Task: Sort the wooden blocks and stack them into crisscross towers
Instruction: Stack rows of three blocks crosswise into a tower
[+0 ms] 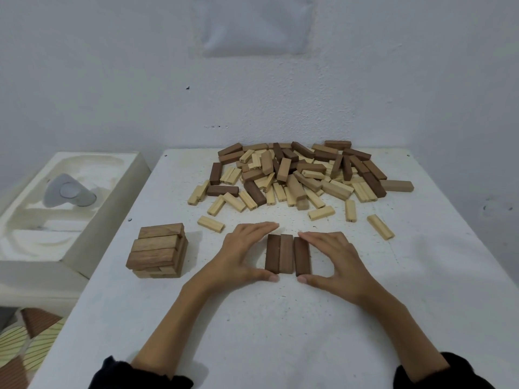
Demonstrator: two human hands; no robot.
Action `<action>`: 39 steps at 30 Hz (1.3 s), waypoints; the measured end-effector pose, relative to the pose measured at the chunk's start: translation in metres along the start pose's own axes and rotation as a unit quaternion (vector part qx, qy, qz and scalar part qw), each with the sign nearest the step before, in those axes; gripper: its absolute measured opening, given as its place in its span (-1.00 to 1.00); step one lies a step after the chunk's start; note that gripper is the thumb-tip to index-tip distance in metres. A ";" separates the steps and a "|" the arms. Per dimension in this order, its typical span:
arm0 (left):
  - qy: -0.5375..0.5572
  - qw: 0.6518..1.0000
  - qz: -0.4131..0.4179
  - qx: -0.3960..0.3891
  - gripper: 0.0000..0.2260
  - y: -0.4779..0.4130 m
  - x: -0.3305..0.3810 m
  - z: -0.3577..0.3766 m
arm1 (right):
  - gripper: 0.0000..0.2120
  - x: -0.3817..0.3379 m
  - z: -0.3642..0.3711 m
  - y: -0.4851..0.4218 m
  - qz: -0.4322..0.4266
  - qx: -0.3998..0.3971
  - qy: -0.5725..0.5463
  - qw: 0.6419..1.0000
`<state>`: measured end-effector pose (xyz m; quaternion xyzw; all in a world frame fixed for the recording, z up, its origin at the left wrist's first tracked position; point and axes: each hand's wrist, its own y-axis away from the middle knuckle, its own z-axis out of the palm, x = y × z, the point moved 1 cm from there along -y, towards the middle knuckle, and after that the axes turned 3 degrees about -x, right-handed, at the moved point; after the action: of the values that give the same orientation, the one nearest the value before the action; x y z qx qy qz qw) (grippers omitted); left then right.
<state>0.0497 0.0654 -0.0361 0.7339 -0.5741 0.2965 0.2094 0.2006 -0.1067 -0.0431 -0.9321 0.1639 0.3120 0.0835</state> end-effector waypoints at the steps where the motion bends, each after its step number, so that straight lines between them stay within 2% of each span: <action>1: 0.002 1.000 -0.005 0.002 -0.24 0.000 0.001 0.002 | -0.25 -0.001 -0.001 -0.002 0.000 -0.006 -0.002 1.000; 5: 0.014 1.000 -0.003 0.020 -0.29 0.000 0.004 0.005 | -0.24 -0.003 -0.003 -0.005 0.001 -0.012 -0.014 1.000; 12: -0.026 0.999 -0.020 0.007 -0.25 -0.004 0.002 0.007 | -0.07 -0.001 -0.004 -0.004 0.026 -0.012 0.039 0.999; 15: -0.023 0.999 -0.010 0.020 -0.35 -0.005 0.001 0.006 | -0.10 -0.002 -0.005 -0.007 0.025 -0.012 0.030 0.999; 20: -0.016 1.000 -0.003 0.018 -0.39 -0.006 0.001 0.006 | -0.13 0.000 -0.005 -0.009 0.020 -0.015 0.027 0.999; 33: 0.015 1.000 -0.012 0.017 -0.39 -0.005 0.003 0.004 | -0.19 -0.004 -0.001 -0.017 -0.012 -0.004 0.026 1.000; 39: 0.009 1.000 0.000 0.019 -0.37 0.001 0.013 -0.010 | -0.26 -0.015 -0.006 -0.016 -0.030 0.014 -0.015 0.999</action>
<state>0.0488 0.0626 -0.0203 0.7349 -0.5664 0.3143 0.2006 0.1981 -0.0899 -0.0284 -0.9307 0.1387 0.3205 0.1085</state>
